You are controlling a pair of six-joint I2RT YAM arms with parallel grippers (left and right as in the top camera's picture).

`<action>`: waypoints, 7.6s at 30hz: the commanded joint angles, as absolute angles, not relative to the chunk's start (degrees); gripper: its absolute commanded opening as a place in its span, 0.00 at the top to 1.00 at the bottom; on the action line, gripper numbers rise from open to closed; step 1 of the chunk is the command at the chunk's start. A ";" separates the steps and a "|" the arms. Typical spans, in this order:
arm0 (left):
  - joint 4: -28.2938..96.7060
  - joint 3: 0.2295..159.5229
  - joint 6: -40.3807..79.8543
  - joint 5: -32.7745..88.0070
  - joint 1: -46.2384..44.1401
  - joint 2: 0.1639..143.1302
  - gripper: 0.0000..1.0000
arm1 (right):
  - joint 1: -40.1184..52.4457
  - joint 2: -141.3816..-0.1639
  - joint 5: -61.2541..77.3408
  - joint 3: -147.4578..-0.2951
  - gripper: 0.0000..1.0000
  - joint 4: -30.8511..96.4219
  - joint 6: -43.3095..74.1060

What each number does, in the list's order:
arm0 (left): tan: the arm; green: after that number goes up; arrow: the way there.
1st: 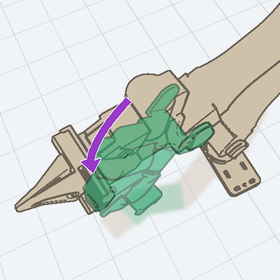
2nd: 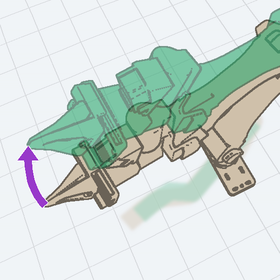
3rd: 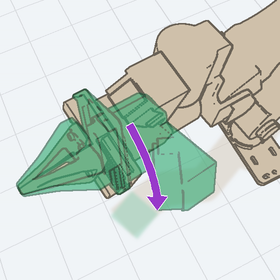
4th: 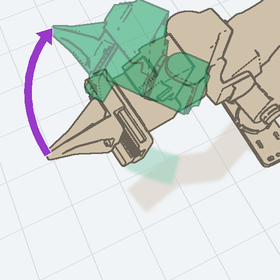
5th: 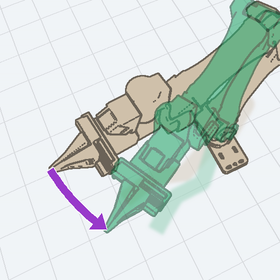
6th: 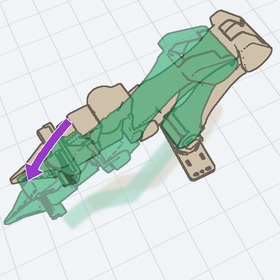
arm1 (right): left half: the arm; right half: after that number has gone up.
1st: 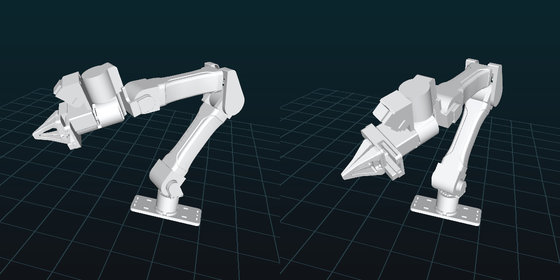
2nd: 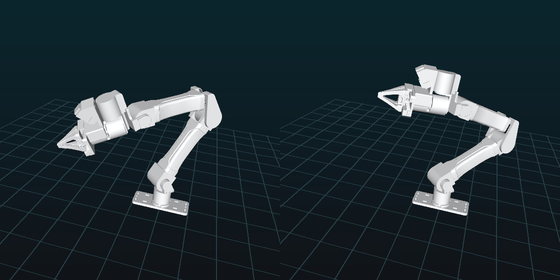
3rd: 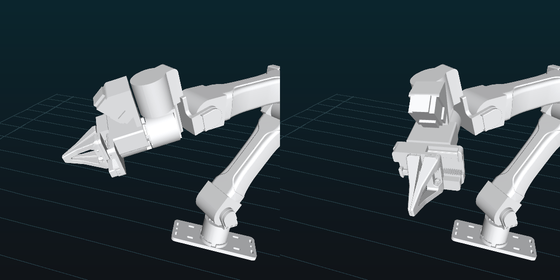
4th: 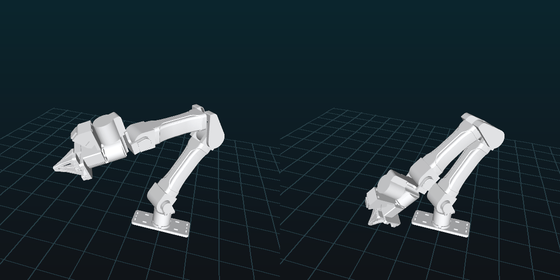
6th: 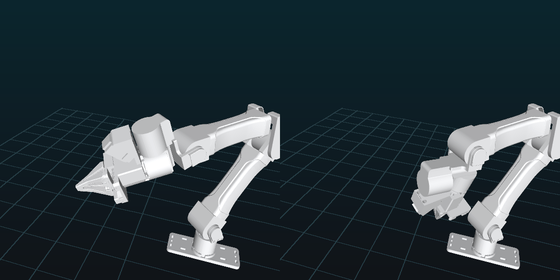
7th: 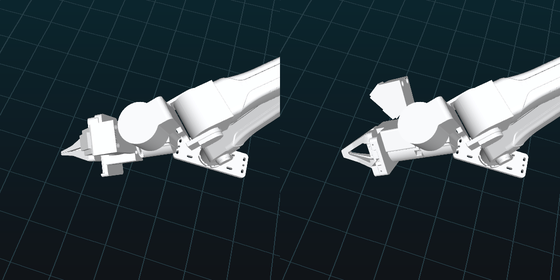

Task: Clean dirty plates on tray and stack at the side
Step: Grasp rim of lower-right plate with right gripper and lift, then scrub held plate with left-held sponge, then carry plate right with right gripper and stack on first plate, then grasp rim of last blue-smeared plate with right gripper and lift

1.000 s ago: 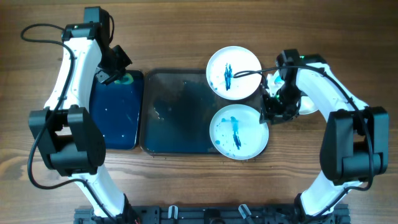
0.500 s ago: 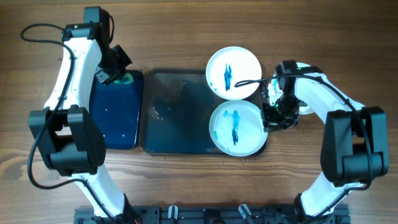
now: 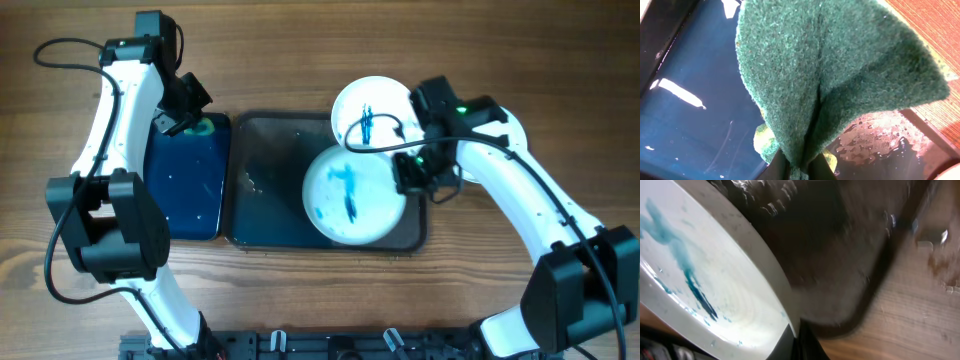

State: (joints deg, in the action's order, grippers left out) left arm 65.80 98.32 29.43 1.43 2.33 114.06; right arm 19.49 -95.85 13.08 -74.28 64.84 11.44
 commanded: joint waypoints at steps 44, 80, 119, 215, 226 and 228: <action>41.54 67.59 17.76 30.26 -18.79 113.47 0.96 | 28.32 -131.39 28.77 -96.77 0.96 50.35 25.63; 31.53 67.61 38.24 -9.80 -15.46 113.47 0.96 | 28.32 -131.39 28.82 -96.77 0.96 50.52 25.47; 58.98 74.54 48.49 -17.85 -15.92 113.30 0.96 | 28.32 -131.39 29.04 -96.77 0.96 50.37 25.63; 64.12 103.39 31.73 4.67 -0.64 112.25 0.96 | -8.62 -106.02 15.00 -91.66 0.53 56.97 6.61; 64.10 103.39 31.73 4.67 -0.64 112.29 0.96 | 5.34 -116.60 14.28 -96.18 0.43 47.31 -4.71; 64.10 103.39 31.73 4.67 -0.64 112.29 0.96 | 5.23 -119.42 15.77 -96.20 0.44 47.44 -5.54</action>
State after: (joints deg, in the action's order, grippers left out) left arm 64.14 102.45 33.06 4.43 -0.45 112.84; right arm 5.21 -114.96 13.32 -95.22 47.16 -1.72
